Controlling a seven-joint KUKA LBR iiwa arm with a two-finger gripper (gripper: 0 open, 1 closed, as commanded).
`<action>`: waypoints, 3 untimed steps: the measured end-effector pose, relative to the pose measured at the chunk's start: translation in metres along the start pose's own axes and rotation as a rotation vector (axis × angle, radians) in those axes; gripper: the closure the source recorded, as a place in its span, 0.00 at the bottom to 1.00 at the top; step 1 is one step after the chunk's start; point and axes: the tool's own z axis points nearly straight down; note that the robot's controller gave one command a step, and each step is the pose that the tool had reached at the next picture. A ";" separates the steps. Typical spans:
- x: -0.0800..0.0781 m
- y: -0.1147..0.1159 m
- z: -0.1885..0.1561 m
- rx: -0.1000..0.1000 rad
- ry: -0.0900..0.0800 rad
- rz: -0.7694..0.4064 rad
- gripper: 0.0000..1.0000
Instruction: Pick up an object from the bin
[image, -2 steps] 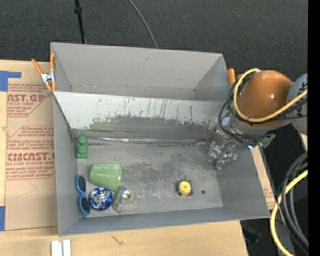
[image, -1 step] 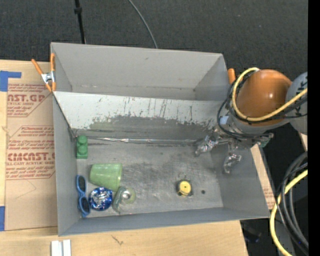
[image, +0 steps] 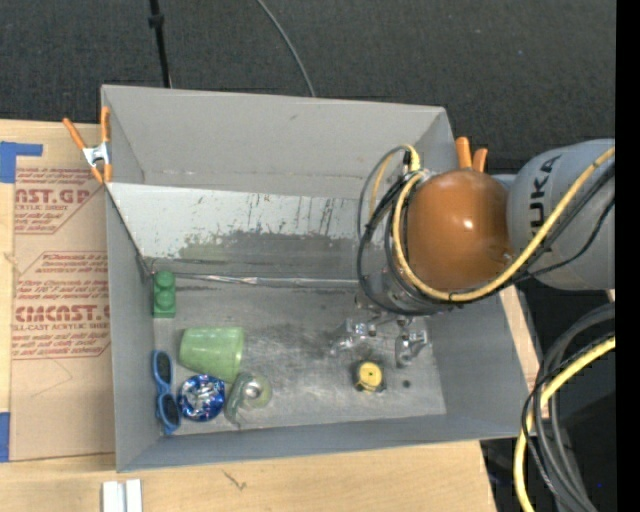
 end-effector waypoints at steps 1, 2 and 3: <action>0.004 0.017 0.034 0.005 0.000 -0.622 0.00; 0.005 0.016 0.032 0.006 0.001 -0.620 1.00; 0.012 0.020 -0.130 0.007 0.004 -0.675 1.00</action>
Offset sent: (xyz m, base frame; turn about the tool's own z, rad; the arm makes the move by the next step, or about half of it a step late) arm -0.0182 -0.0045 -0.0348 -0.6217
